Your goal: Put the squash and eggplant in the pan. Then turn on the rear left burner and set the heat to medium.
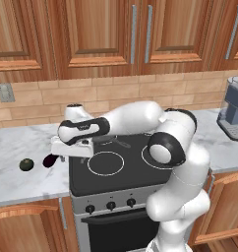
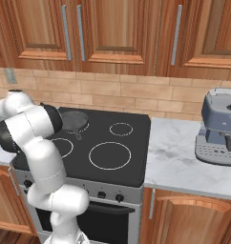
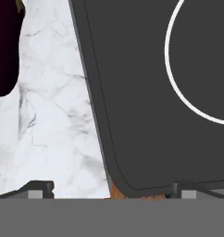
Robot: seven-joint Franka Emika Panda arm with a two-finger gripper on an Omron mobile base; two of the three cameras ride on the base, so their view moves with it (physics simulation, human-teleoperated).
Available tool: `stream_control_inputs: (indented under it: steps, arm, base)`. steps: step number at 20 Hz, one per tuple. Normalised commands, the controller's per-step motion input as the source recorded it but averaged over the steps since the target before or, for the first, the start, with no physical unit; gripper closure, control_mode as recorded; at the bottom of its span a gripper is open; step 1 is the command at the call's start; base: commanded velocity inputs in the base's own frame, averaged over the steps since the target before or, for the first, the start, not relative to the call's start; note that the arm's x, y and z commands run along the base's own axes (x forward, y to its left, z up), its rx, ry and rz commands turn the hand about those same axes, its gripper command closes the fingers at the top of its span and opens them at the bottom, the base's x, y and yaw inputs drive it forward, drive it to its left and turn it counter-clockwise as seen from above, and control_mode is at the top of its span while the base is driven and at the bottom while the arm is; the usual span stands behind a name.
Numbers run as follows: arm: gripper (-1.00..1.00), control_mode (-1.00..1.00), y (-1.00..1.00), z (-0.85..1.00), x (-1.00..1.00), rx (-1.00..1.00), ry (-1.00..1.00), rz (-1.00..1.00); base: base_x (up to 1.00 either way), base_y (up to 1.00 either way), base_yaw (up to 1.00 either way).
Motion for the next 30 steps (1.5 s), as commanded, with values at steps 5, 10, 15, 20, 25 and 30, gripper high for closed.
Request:
stream_control_inputs:
  steps: [5,10,15,20,25,30]
  arm:
    - [-1.0,-1.0,0.34,0.0,0.03,-0.03,0.0,0.0]
    - [-1.0,-1.0,0.35,0.0,0.0,-0.05,0.0,0.0]
    - [-1.0,-1.0,0.28,0.02,0.0,-0.03,-0.01,0.0]
    - [-1.0,-1.0,0.17,0.03,0.0,-0.03,0.0,0.0]
    - [-1.0,-1.0,0.1,0.0,0.06,0.0,-0.01,0.0]
    - [-1.0,-1.0,0.01,0.0,0.25,0.0,0.0,0.0]
  base:
    - [0.0,0.0,0.0]
    - [0.0,0.0,0.0]
    - [0.0,0.0,0.0]
    - [0.0,0.0,0.0]
    - [0.0,0.0,0.0]
    - [0.0,0.0,0.0]
